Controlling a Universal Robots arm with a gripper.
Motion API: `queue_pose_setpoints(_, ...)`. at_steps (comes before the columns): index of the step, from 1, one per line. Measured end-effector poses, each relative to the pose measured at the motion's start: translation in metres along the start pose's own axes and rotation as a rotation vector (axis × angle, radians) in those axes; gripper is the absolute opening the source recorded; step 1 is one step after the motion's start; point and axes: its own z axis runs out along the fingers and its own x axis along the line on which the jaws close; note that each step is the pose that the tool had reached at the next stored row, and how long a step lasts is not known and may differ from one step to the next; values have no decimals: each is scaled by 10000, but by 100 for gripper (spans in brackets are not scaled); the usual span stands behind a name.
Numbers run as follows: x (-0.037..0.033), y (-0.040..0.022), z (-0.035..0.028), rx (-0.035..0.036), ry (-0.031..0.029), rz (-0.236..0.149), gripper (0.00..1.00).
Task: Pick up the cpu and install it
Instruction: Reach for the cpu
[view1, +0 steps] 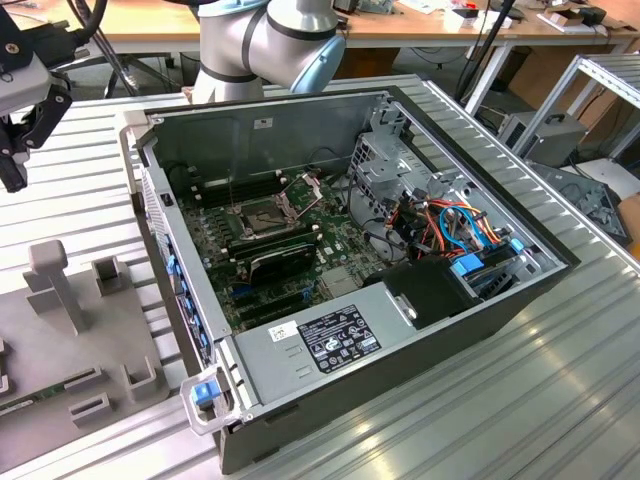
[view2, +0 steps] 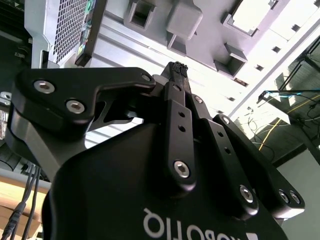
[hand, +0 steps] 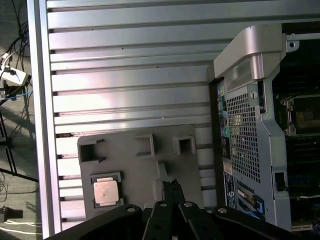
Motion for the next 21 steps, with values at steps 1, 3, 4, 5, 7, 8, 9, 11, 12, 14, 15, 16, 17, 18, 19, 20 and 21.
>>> queue_pose_setpoints(1, 1, -1, 0, 0, 0, 0, 11)
queue_pose_setpoints(3, 4, -3, 0, 0, 0, 0, 11)
queue_pose_setpoints(4, 5, -4, 0, 0, 0, 0, 11)
queue_pose_setpoints(5, 6, -5, 0, 1, 0, 0, 11)
queue_pose_setpoints(7, 9, -7, 0, 0, 0, 0, 11)
queue_pose_setpoints(8, 10, -8, 0, 0, 0, 0, 11)
queue_pose_setpoints(9, 11, -10, 0, 0, 0, -1, 11)
queue_pose_setpoints(11, 14, -12, 0, 0, 0, -1, 11)
queue_pose_setpoints(12, 15, -13, 0, 0, 0, 0, 11)
queue_pose_setpoints(14, 19, -16, -1, 0, 0, 0, 11)
queue_pose_setpoints(15, 21, -18, -1, 0, 0, 0, 11)
queue_pose_setpoints(16, 23, -19, -1, 0, 1, 0, 11)
queue_pose_setpoints(17, 25, -21, -1, 0, 0, 0, 11)
queue_pose_setpoints(18, 27, -23, -1, 0, 0, 0, 11)
queue_pose_setpoints(19, 28, -24, -1, 0, 0, 0, 11)
queue_pose_setpoints(20, 34, -29, -1, 0, 0, -1, 11)
queue_pose_setpoints(21, 35, -34, -1, 0, 0, 0, 11)
